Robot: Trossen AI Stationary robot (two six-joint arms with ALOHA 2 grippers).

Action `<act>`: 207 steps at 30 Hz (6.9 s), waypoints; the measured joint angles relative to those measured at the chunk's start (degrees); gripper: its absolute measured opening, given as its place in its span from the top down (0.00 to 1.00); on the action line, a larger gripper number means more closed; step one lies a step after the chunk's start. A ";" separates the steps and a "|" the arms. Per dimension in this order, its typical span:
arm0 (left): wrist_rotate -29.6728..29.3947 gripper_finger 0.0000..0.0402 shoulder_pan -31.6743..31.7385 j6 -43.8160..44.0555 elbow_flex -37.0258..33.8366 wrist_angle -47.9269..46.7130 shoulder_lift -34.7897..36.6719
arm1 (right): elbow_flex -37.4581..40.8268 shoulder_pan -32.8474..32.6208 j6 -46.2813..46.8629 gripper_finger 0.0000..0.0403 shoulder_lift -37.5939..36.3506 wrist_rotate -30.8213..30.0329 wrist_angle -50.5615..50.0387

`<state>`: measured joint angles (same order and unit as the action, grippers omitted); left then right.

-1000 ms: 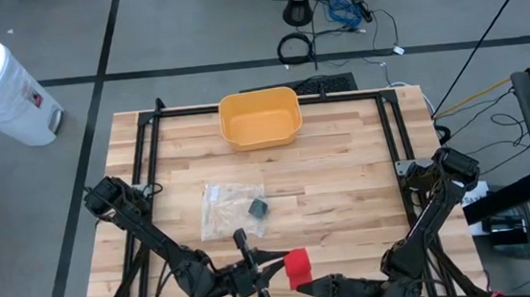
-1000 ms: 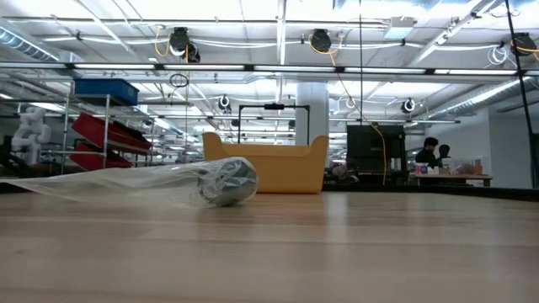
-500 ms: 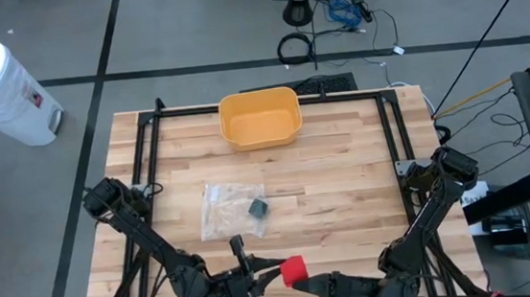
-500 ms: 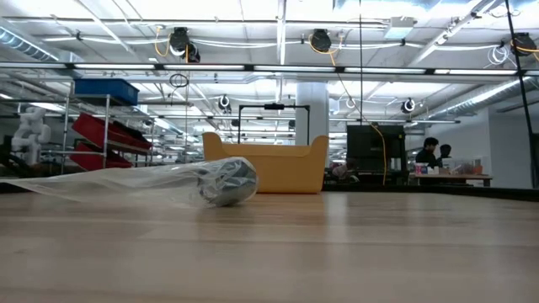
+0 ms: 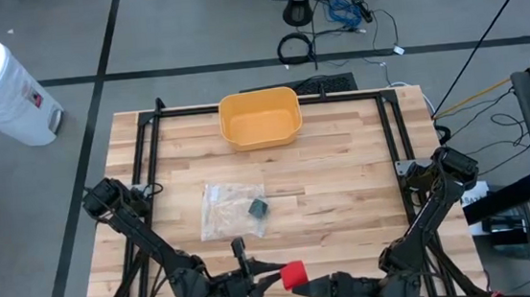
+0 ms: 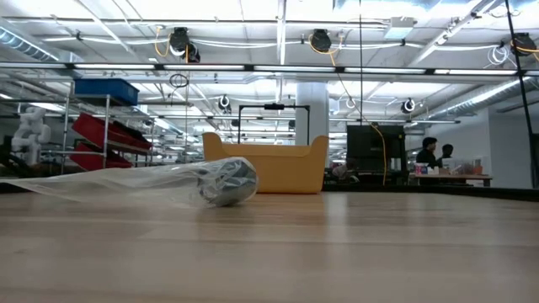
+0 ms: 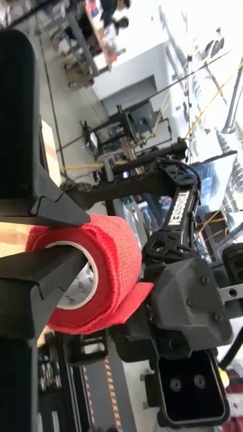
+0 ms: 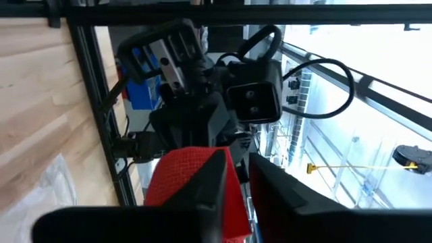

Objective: Roll bandage
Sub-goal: Roll the red bandage, then put the red bandage into the transparent zip bag

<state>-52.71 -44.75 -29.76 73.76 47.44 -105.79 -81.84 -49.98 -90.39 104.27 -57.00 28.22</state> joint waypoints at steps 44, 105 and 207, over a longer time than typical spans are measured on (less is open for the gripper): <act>5.89 0.87 -1.33 4.00 -0.02 -4.89 -0.01 | 0.04 0.79 11.59 0.75 -0.39 -2.61 3.59; 4.46 0.87 -0.48 5.69 -0.02 -7.49 -0.01 | -2.90 -1.17 13.83 0.75 -1.62 1.10 3.37; -36.61 0.41 -5.18 -13.44 -1.47 8.16 0.86 | -5.80 -12.44 27.37 0.94 -2.13 -16.07 1.90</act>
<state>-89.32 -49.93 -43.21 72.29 55.59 -104.92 -87.64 -62.42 -63.02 102.14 -73.07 30.13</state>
